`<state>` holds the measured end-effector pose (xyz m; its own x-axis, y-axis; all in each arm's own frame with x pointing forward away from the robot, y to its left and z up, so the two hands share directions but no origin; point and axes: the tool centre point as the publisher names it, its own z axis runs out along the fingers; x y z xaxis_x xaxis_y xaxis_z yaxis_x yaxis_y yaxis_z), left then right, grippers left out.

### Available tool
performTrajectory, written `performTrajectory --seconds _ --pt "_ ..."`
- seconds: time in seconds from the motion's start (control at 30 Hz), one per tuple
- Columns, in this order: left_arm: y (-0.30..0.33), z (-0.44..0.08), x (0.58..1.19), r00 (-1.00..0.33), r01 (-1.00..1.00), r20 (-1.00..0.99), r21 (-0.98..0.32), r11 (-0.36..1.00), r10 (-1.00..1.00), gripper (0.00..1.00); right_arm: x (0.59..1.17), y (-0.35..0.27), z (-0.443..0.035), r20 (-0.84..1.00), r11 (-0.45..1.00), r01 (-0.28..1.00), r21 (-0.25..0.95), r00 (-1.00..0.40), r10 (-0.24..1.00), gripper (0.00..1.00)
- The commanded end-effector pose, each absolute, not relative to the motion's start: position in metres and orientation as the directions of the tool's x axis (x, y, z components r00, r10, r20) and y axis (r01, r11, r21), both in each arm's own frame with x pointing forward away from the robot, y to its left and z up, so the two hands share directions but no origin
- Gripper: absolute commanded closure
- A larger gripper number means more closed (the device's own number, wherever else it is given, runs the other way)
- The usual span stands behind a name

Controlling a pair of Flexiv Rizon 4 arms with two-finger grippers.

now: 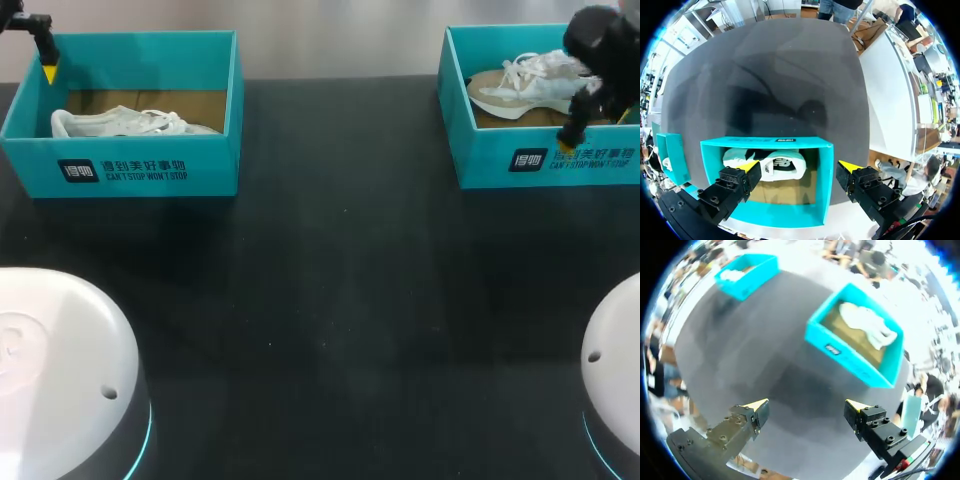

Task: Take the shoe out of the shoebox, open the shoe tongue, remove and reinsert the insole, then place the shoe into the shoebox

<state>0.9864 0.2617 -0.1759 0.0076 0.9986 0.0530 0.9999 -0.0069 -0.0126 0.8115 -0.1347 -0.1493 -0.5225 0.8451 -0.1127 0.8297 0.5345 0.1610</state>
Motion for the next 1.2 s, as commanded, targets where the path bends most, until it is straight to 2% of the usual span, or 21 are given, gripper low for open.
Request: performTrajectory --seconds 0.03,0.2,0.73,0.87,1.0,1.2 --pt "0.261 -0.175 0.984 0.008 1.0 0.056 -0.009 -0.007 0.998 0.0 0.849 -0.144 -0.134 -0.156 0.419 0.907 0.041 -0.408 0.899 0.0" --pt "0.261 -0.175 0.984 0.008 1.0 0.056 -0.009 -0.007 0.998 0.0 0.894 -0.165 -0.123 -0.149 0.321 0.946 0.05 -0.311 0.939 0.0" --pt "0.261 -0.175 0.984 0.008 1.0 0.056 -0.009 -0.007 0.998 0.0 0.894 -0.165 -0.123 -0.149 0.321 0.946 0.05 -0.311 0.939 0.0" --pt "0.261 -0.175 0.984 0.008 1.0 0.056 -0.009 -0.007 0.998 0.0 0.928 -0.185 -0.121 -0.185 0.161 0.985 0.068 -0.146 0.972 0.0" --pt "0.261 -0.175 0.984 0.008 1.0 0.056 -0.009 -0.007 0.998 0.0 0.965 -0.198 -0.121 -0.252 0.157 0.985 0.077 -0.133 0.959 0.0" --pt "0.261 -0.175 0.984 0.008 1.0 0.056 -0.009 -0.007 0.998 0.0 1.013 -0.214 -0.115 -0.252 0.136 0.985 0.102 -0.106 0.962 0.0"
